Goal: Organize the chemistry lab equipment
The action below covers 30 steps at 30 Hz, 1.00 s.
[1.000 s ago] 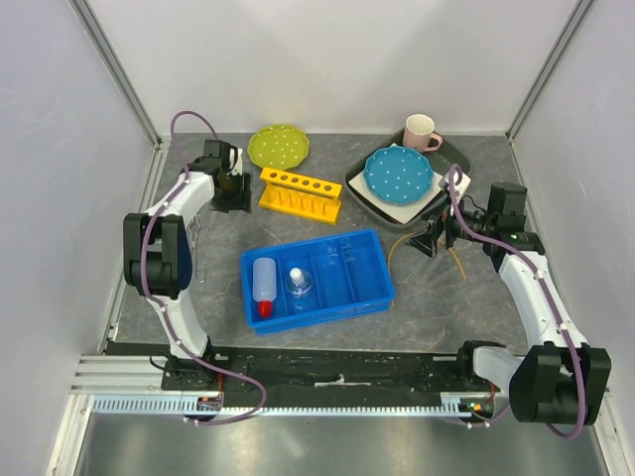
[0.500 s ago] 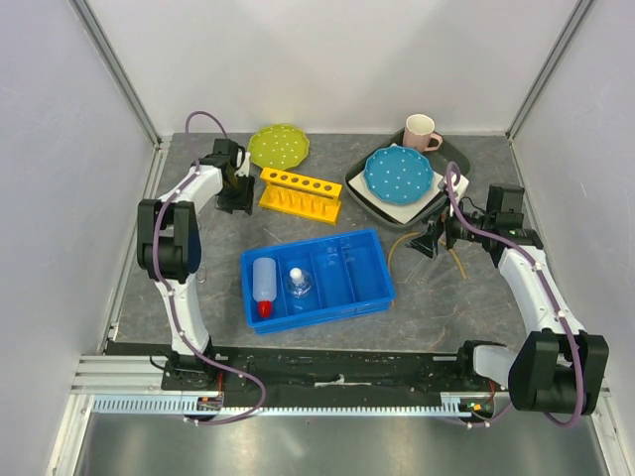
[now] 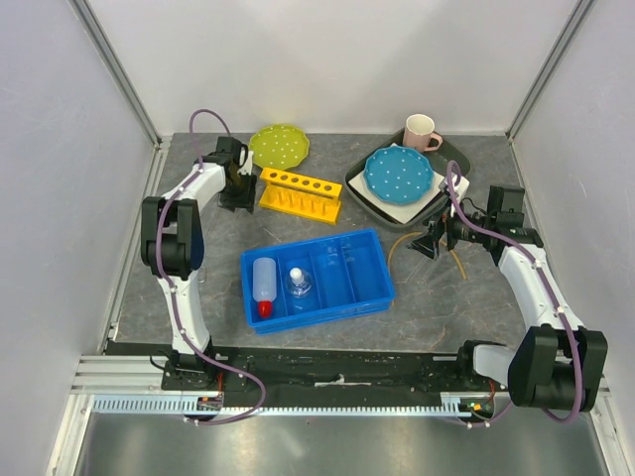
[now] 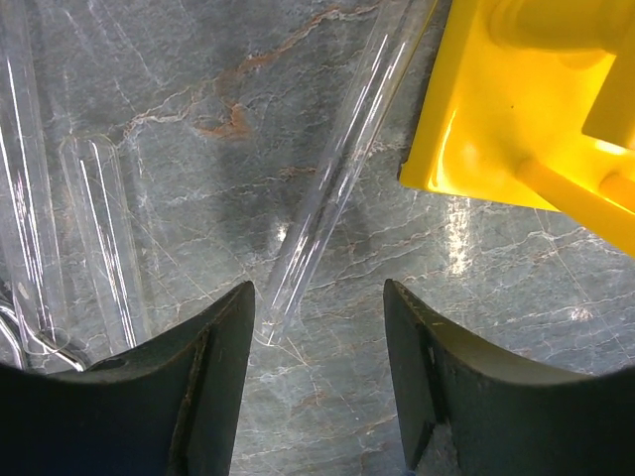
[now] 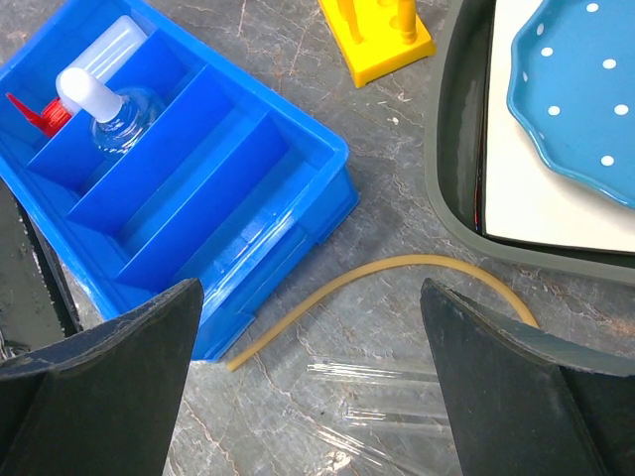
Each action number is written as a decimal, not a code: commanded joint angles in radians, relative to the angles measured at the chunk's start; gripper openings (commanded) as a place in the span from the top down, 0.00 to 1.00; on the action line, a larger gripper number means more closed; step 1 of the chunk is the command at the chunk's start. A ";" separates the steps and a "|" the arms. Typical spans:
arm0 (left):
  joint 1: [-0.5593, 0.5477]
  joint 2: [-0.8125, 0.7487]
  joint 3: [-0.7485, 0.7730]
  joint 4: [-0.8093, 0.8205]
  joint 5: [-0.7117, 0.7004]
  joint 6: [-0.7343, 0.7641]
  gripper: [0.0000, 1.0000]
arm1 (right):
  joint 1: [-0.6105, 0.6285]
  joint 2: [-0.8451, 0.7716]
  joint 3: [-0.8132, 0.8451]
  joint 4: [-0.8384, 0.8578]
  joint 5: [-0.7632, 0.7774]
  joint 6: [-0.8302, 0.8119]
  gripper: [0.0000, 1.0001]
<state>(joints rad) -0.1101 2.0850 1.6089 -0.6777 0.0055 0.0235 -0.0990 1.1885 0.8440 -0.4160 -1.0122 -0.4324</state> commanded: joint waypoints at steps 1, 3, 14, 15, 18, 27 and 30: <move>-0.003 0.023 0.051 -0.003 -0.002 0.047 0.39 | -0.007 0.003 0.010 0.009 -0.042 -0.029 0.02; -0.003 0.027 0.057 -0.003 -0.002 0.050 0.41 | -0.008 0.005 0.010 0.008 -0.043 -0.032 0.02; -0.003 0.069 0.085 -0.011 -0.042 0.053 0.44 | -0.013 0.010 0.012 0.000 -0.046 -0.037 0.02; -0.003 0.072 0.086 -0.011 -0.042 0.052 0.44 | -0.011 0.011 0.012 0.003 -0.045 -0.037 0.02; -0.005 0.073 0.091 -0.010 -0.045 0.050 0.45 | -0.015 0.011 0.012 0.000 -0.045 -0.037 0.02; -0.010 0.102 0.114 -0.013 -0.041 0.044 0.48 | -0.018 0.013 0.012 -0.001 -0.045 -0.040 0.02; -0.014 0.112 0.120 -0.013 -0.044 0.043 0.48 | -0.018 0.013 0.012 -0.001 -0.045 -0.042 0.02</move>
<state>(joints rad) -0.1139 2.1727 1.6897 -0.6846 -0.0257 0.0425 -0.1104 1.1954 0.8440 -0.4278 -1.0164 -0.4435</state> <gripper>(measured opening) 0.523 0.982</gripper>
